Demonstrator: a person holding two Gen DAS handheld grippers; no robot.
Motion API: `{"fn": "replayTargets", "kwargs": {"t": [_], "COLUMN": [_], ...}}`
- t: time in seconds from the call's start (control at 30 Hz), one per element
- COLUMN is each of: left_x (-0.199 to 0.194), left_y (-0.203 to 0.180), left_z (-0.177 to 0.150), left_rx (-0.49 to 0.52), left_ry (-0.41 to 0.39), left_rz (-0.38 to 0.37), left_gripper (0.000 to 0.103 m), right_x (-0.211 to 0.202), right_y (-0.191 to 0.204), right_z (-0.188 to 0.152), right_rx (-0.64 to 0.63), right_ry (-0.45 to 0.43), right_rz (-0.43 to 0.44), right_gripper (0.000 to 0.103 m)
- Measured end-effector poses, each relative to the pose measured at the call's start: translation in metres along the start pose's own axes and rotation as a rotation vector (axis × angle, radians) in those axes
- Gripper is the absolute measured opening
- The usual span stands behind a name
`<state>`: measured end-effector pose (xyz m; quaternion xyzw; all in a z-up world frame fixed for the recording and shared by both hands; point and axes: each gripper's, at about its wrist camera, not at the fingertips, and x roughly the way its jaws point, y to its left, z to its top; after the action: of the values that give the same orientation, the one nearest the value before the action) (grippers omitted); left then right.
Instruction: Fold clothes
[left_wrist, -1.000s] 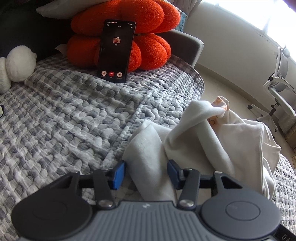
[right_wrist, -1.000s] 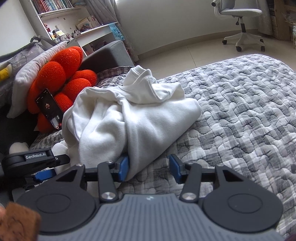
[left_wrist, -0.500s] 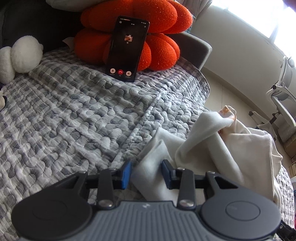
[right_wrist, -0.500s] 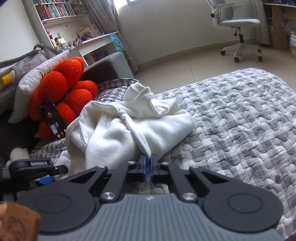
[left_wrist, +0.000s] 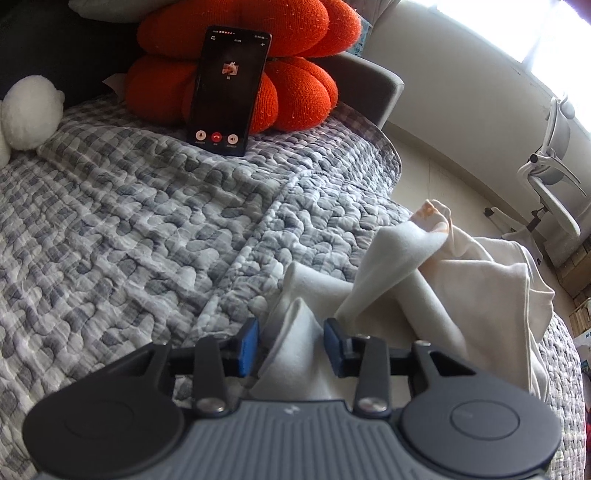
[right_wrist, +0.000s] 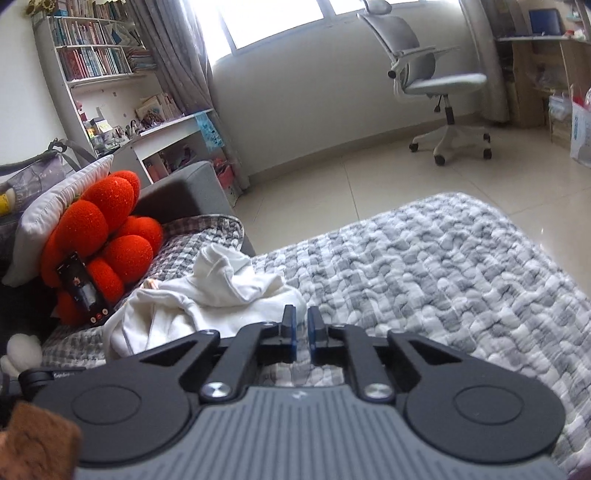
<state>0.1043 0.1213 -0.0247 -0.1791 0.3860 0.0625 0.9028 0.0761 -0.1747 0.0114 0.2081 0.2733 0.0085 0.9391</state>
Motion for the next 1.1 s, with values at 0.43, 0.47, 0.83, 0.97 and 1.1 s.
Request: {"fn": "replayTargets", "kwargs": {"t": [0.43,0.47,0.83,0.97,1.1], "left_x": [0.004,0.004,-0.006,-0.01,-0.001], "left_y": [-0.001,-0.002,-0.014,-0.018,-0.029], "left_z": [0.006,0.006,0.009,0.006,0.0], "left_rx": [-0.017,-0.014,0.054,0.098,0.151], "left_ry": [-0.036,-0.038,-0.064,-0.049,-0.064], "left_rz": [-0.067,-0.07,-0.092,-0.156,-0.099], "left_gripper": [0.043,0.043,0.05,0.066,0.061], "right_x": [0.033,0.038,0.059,0.048,0.041], "right_y": [0.035,0.037,0.041,0.049,0.048], "right_z": [-0.026,-0.028,-0.034,-0.031,-0.027], "right_rx": [-0.078,-0.084,-0.096,-0.119,-0.109], "right_ry": [0.121,0.127,0.097,0.039,0.01], "right_rz": [0.051,0.044,-0.02,-0.035,-0.027], "right_gripper": [0.051,0.051,0.015,0.007,0.006]}}
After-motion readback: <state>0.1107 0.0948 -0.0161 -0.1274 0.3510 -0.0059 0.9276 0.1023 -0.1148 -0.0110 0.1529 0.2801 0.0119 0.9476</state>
